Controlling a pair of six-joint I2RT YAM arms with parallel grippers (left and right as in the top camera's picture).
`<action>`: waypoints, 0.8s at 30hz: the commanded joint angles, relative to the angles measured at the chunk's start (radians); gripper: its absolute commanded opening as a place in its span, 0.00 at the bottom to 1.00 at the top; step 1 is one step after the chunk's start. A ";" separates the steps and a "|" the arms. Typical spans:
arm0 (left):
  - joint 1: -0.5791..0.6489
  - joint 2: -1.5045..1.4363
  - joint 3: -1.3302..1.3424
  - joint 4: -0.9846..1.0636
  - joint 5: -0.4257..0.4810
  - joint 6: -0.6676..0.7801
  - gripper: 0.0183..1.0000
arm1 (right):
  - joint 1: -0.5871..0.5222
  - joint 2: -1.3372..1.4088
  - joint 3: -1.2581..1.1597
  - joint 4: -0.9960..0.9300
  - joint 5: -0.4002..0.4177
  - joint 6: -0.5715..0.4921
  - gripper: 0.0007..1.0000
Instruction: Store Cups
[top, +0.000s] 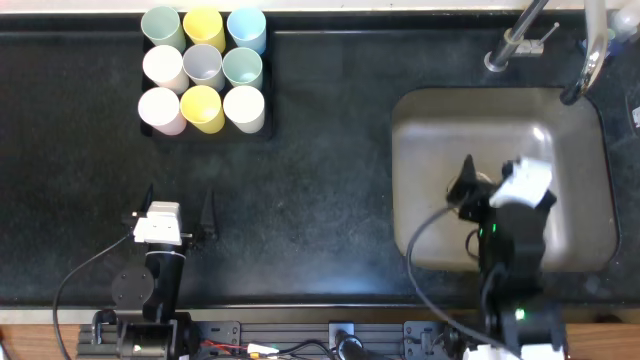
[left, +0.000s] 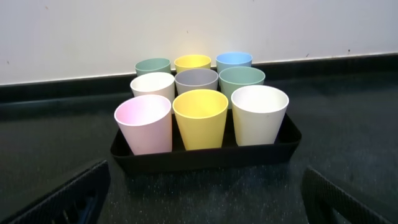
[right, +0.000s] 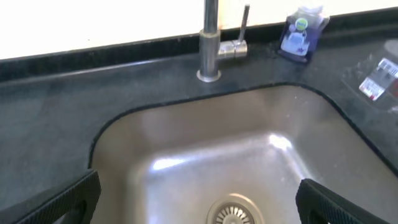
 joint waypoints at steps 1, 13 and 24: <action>0.001 -0.008 -0.003 -0.002 -0.005 -0.010 1.00 | -0.003 -0.157 -0.126 0.015 0.018 0.014 1.00; 0.001 -0.008 -0.003 -0.002 -0.005 -0.010 1.00 | -0.013 -0.412 -0.266 0.159 0.018 0.014 1.00; 0.001 -0.008 -0.003 -0.002 -0.005 -0.010 1.00 | -0.114 -0.554 -0.454 0.461 0.018 0.014 1.00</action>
